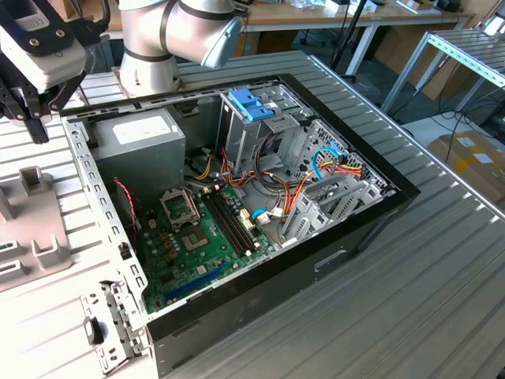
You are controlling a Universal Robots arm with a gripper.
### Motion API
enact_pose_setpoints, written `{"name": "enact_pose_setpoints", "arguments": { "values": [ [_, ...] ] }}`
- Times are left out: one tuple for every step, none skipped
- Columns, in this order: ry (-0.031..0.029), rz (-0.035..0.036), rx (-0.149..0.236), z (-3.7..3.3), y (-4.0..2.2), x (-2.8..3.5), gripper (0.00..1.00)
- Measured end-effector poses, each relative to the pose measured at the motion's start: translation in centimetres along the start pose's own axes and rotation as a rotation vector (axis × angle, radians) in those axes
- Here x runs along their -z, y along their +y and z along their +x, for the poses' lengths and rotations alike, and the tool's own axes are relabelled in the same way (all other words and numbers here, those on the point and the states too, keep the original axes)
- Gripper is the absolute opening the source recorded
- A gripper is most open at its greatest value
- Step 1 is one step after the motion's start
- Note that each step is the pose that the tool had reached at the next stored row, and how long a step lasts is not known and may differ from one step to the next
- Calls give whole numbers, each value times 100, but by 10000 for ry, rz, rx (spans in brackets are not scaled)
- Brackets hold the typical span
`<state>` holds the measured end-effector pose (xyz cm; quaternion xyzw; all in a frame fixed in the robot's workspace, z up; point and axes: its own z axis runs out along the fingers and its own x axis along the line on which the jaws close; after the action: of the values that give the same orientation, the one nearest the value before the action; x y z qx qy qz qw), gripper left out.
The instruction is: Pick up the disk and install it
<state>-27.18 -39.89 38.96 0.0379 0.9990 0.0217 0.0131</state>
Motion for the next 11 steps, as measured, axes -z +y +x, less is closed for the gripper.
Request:
{"name": "enact_pose_setpoints", "arguments": {
  "values": [
    [1,0,0,9,-1,0,11],
    [1,1,0,17,-1,0,11],
    [0,0,0,26,-2,0,11],
    [0,1,0,31,-2,1,11],
    [0,1,0,36,-3,0,11],
    [0,0,1,40,-3,0,11],
    [0,0,1,44,-3,0,11],
    [1,1,0,48,-4,1,11],
    [1,0,0,52,-4,0,11],
    [1,1,0,55,-4,0,11],
    [0,0,0,59,-4,0,11]
  ]
}}
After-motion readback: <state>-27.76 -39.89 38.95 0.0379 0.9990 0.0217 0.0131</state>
